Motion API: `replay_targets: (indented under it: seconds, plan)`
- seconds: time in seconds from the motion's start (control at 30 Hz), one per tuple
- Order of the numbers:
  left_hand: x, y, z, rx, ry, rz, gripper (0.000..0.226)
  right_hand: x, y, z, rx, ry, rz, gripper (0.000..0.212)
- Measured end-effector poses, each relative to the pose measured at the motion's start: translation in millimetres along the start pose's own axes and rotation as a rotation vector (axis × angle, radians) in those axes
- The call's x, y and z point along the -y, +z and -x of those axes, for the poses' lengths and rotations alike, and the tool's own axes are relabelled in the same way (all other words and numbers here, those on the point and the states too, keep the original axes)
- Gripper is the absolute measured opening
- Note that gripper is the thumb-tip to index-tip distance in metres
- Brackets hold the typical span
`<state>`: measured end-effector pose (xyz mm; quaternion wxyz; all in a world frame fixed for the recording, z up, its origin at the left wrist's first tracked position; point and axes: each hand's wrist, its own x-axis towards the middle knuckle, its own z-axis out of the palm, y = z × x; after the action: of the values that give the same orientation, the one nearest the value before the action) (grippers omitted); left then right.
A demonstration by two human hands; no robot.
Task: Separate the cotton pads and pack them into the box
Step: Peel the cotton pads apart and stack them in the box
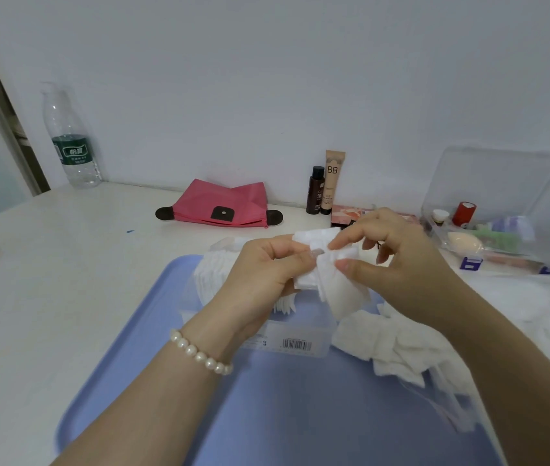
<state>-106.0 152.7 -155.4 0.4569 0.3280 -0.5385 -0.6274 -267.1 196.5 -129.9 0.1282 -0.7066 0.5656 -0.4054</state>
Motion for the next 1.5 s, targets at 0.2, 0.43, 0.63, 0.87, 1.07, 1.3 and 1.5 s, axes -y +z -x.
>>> replay_targets:
  seconds: [0.2,0.43,0.63,0.87,1.07,1.3,1.5]
  plan:
    - [1,1,-1,-0.005,-0.005,0.011,0.015,2,-4,0,0.093,0.004,0.097,0.022]
    - [1,-1,-3,-0.014,0.02,0.054,0.02,12,-26,2,0.065,-0.007,0.003,0.019]
    - [3,-2,0,0.02,0.136,-0.169,0.013,17,-36,3,0.123,0.134,-0.43,0.021]
    - [4,-2,-1,0.089,0.118,-0.088,0.015,12,-22,0,0.045,0.226,-0.328,0.018]
    - [7,-2,-2,0.078,0.108,-0.074,0.015,14,-14,-1,0.02,0.241,-0.227,0.028]
    - [4,-3,-1,0.078,0.128,-0.069,0.031,12,-21,-1,-0.061,0.312,-0.32,0.028]
    - [4,-3,0,0.073,0.134,-0.091,0.036,17,-23,-1,-0.031,0.309,-0.724,0.031]
